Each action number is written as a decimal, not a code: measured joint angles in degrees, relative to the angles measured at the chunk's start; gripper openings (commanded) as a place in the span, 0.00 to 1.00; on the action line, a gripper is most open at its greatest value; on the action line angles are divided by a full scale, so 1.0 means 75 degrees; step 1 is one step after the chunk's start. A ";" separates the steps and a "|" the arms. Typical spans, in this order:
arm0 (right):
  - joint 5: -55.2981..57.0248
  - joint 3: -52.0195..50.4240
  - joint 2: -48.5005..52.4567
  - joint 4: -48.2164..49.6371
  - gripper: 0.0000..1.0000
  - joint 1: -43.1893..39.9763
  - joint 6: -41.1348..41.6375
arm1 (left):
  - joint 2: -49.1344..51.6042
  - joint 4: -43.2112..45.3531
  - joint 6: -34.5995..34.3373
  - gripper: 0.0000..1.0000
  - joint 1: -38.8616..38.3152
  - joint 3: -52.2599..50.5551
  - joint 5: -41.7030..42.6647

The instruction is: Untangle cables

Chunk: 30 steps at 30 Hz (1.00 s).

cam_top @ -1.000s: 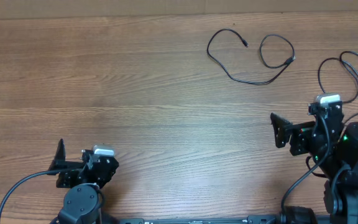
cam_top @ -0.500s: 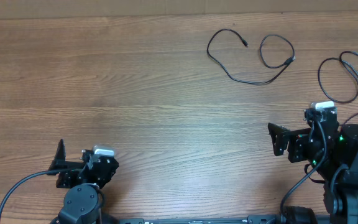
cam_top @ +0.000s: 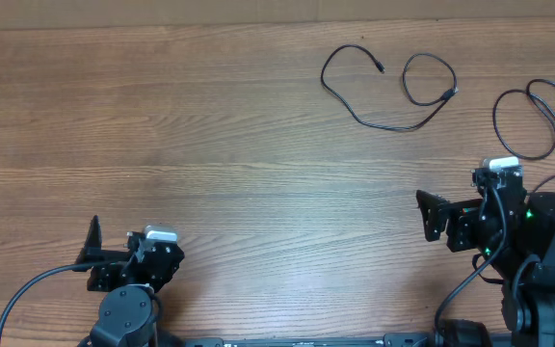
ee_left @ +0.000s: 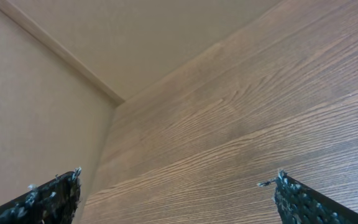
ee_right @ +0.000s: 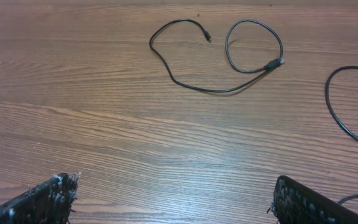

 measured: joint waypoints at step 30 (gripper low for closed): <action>0.0000 -0.0003 0.0000 -0.0020 1.00 0.0000 0.0000 | 0.0000 0.3037 -0.0017 1.00 0.4316 -0.0076 0.3637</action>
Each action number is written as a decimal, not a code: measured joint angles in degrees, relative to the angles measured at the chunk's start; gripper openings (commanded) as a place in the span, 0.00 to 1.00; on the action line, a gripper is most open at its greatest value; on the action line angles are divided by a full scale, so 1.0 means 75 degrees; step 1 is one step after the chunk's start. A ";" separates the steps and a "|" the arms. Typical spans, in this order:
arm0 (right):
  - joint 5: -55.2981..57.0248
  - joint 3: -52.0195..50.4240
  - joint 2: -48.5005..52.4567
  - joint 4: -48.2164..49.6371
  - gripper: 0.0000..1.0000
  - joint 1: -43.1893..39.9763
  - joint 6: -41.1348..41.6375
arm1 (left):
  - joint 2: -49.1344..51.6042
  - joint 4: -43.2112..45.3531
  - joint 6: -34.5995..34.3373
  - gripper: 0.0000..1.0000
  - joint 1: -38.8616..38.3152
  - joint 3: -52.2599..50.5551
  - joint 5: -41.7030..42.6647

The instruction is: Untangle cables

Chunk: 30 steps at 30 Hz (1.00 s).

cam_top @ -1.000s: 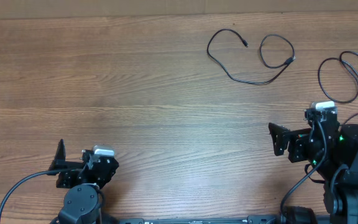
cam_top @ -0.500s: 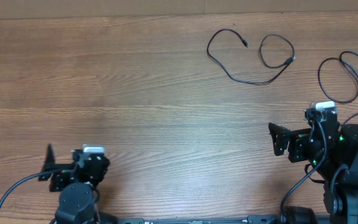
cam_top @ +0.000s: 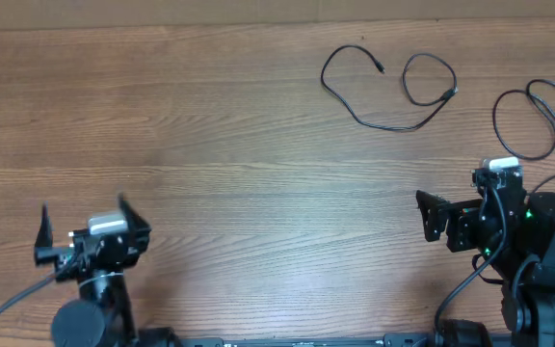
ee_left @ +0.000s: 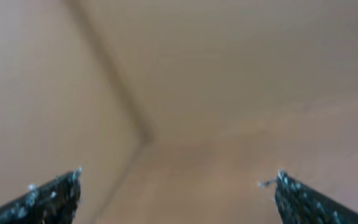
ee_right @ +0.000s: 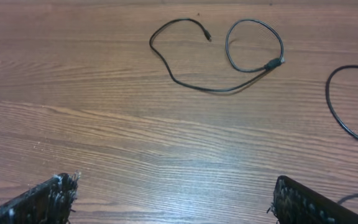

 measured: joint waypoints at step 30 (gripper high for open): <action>0.0000 -0.0003 0.0000 -0.0006 1.00 0.0000 -0.0003 | -0.0921 0.2731 -0.4132 1.00 -0.0085 -0.3888 0.1271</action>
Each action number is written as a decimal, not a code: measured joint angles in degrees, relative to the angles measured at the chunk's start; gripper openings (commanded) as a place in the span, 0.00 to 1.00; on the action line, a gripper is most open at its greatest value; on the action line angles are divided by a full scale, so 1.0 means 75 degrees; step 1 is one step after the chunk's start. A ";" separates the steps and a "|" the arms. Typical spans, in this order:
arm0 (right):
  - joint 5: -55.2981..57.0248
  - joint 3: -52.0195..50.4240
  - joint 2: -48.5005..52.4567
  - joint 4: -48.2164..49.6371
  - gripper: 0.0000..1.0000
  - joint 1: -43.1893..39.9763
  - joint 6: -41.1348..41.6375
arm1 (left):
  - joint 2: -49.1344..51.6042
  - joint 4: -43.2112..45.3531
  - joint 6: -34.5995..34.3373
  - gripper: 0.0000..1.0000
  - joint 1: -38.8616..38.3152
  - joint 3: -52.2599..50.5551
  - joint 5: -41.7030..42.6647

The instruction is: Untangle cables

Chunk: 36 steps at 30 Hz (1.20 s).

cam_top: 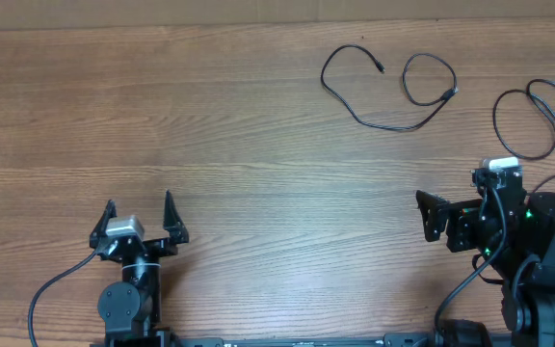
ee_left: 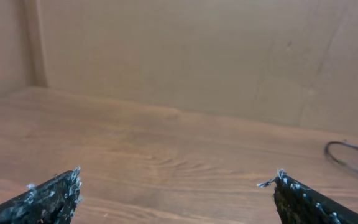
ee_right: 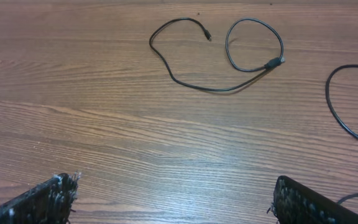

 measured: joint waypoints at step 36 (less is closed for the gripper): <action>0.0000 0.0000 0.0000 -0.0003 1.00 -0.0003 0.0003 | -0.0146 -0.0933 0.1422 1.00 0.0000 0.0000 0.0303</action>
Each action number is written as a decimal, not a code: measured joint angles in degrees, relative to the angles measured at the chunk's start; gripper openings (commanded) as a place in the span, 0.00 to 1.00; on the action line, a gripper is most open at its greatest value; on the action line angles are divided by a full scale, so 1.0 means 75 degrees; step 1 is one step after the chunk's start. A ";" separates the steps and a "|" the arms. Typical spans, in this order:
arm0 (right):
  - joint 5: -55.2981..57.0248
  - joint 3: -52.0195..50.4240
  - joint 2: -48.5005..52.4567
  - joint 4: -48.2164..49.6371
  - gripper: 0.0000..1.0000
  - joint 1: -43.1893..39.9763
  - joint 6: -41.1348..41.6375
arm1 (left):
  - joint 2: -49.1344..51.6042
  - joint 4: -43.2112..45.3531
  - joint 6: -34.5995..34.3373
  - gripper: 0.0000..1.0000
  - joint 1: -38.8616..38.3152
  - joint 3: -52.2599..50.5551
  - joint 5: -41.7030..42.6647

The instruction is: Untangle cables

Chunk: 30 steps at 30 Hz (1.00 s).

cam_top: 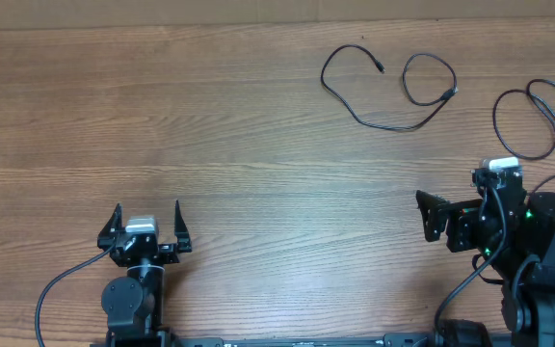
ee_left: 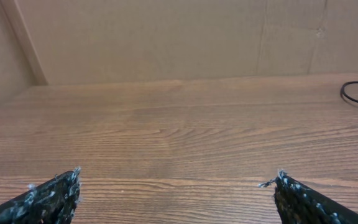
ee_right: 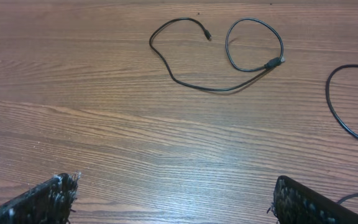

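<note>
A thin black cable (cam_top: 385, 89) lies in loose loops at the back right of the table; in the right wrist view this cable (ee_right: 216, 59) is spread flat, one plug end free. A second black cable (cam_top: 536, 118) is coiled at the far right edge, and part of it (ee_right: 344, 109) shows at that view's right side. My left gripper (cam_top: 146, 216) stands open at the front left, facing the back wall, far from both cables. My right gripper (cam_top: 422, 217) is open at the front right, nothing between its fingers (ee_right: 48, 193).
Bare wood table (cam_top: 210, 125) stretches between the arms. A cardboard wall (ee_left: 166, 37) closes the back edge. In the left wrist view a short arc of black cable shows at the right edge. The right arm's own lead (cam_top: 465, 280) hangs at the front right.
My left gripper has shifted slightly right and now faces the back wall squarely. The right arm and both cables have not moved.
My left gripper first pointed toward the table's left edge at the front left. It then stood further left, its view blurred. Then it faced the back wall, and now sits a little further right. The right gripper stayed open and still; the cables lay unchanged.
</note>
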 measured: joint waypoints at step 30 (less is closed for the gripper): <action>-0.0391 -0.5123 -0.3235 0.9276 1.00 0.0061 0.1174 | -0.0015 0.0000 0.0003 1.00 0.0000 0.0000 0.0000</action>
